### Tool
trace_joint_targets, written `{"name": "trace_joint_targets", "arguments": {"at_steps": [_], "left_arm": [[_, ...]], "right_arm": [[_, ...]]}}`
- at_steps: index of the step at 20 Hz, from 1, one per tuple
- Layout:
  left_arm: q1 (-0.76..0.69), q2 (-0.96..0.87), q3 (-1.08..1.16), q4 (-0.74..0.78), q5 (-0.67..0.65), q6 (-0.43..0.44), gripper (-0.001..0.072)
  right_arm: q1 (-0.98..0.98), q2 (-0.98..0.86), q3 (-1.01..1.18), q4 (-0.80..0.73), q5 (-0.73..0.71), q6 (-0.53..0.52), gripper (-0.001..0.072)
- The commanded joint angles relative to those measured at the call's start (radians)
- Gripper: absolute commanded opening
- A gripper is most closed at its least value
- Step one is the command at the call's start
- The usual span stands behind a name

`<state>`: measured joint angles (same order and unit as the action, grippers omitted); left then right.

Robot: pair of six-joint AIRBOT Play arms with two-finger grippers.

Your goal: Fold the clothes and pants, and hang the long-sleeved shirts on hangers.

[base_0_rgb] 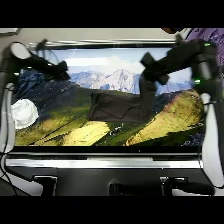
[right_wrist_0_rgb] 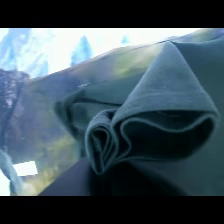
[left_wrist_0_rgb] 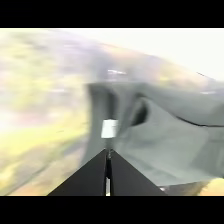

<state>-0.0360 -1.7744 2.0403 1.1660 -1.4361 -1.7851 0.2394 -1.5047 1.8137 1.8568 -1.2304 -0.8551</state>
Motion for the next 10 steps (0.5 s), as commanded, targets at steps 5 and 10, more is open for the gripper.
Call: {"name": "trace_joint_targets", "arguments": {"at_steps": [5, 10], "left_arm": [[0.164, 0.049, 0.0, 0.031, -0.112, 0.043, 0.0019], [0.167, 0.049, 0.0, 0.031, -0.113, 0.058, 0.0019]], "right_arm": [[0.233, -0.137, 0.001, -0.084, 0.177, 0.222, 0.0037], [0.291, -0.23, 0.001, -0.046, 0.225, 0.24, 0.0037]]}}
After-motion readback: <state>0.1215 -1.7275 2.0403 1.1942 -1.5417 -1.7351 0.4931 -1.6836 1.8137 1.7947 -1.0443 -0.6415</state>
